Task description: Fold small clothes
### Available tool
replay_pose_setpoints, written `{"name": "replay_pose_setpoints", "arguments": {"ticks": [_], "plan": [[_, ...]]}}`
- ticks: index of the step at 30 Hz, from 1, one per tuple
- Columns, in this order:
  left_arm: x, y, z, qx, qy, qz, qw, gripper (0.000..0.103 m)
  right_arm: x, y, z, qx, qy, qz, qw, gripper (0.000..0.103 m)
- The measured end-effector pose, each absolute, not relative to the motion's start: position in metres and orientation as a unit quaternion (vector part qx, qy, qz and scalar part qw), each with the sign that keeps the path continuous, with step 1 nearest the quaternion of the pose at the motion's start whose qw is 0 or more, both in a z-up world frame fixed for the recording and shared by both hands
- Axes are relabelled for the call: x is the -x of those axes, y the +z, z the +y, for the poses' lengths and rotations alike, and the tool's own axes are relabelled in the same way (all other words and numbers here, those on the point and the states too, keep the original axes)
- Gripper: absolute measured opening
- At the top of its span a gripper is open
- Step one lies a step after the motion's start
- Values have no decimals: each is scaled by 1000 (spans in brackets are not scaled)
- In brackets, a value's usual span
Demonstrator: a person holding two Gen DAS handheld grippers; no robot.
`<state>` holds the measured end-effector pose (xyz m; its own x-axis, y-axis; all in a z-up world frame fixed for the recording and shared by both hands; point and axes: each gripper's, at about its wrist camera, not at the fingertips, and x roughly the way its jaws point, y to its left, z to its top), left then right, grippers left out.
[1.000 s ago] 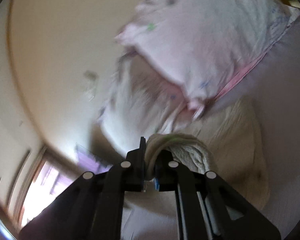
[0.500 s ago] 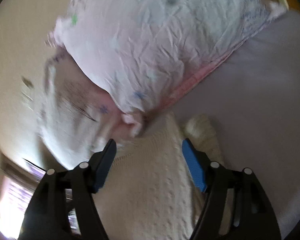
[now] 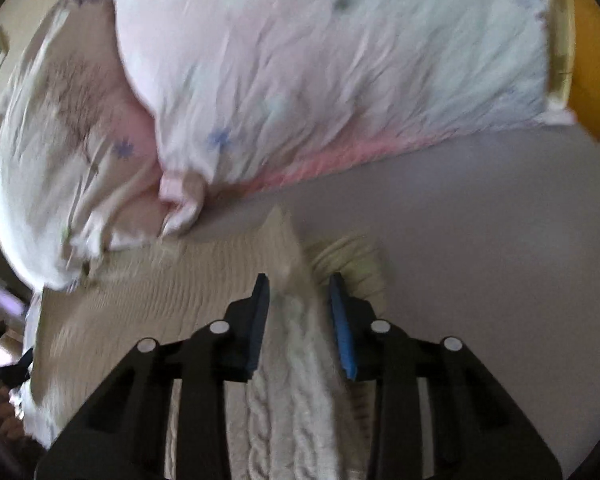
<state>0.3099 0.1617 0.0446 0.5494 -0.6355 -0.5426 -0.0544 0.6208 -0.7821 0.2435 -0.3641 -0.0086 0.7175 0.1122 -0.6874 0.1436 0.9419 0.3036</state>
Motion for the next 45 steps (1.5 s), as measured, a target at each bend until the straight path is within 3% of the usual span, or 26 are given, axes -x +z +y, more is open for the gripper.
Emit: {"name": "replay_pose_setpoints", "arguments": {"ticks": [1, 3, 8, 10, 12, 13, 14, 15, 16, 18, 22, 26, 28, 29, 33, 37, 41, 45], "plan": [[-310, 42, 162, 393, -184, 441, 785, 84, -245, -11, -359, -157, -8, 378, 912, 31], [-310, 38, 161, 388, -181, 451, 783, 84, -244, -10, -348, -120, -4, 375, 919, 6], [-308, 35, 159, 358, -169, 468, 790, 85, -224, 12, -367, -169, -46, 304, 936, 6], [-308, 32, 156, 344, -166, 479, 790, 86, -231, 5, -369, -163, -51, 329, 929, 6], [-309, 26, 151, 326, -162, 496, 788, 86, -241, -8, -357, -126, -53, 380, 915, 12], [-309, 25, 149, 320, -160, 500, 789, 86, -238, -5, -355, -120, -60, 373, 918, 20], [-307, 27, 148, 307, -159, 499, 795, 86, -231, 0, -354, -119, -66, 360, 923, 39], [-306, 27, 147, 301, -159, 501, 796, 86, -222, 7, -351, -117, -72, 340, 930, 51], [-306, 27, 146, 299, -160, 502, 796, 86, -214, 13, -347, -115, -67, 323, 937, 56], [-304, 25, 147, 298, -165, 502, 795, 86, -202, 19, -334, -97, -39, 308, 946, 53], [-301, 20, 144, 322, -188, 500, 782, 85, -217, -6, -318, -57, -18, 378, 924, 51], [-294, 13, 136, 354, -190, 502, 766, 69, -201, 7, -337, -140, 17, 338, 930, 51], [-294, 6, 135, 378, -185, 510, 750, 45, -190, 16, -351, -176, 27, 315, 932, 52], [-295, -6, 134, 404, -182, 524, 727, 19, -187, 19, -355, -185, 30, 308, 933, 52], [-290, -12, 139, 515, -198, 474, 686, 16, -173, 24, -383, -221, 42, 290, 930, 52], [-290, 43, 103, 519, -268, 415, 698, 15, -162, 25, -414, -246, 33, 262, 933, 52], [-302, 96, -5, 459, -379, 406, 694, 15, -151, 24, -442, -274, 17, 246, 930, 53], [-311, 82, -148, 380, -450, 462, 663, 18, -141, 16, -466, -303, -3, 249, 920, 53]]}}
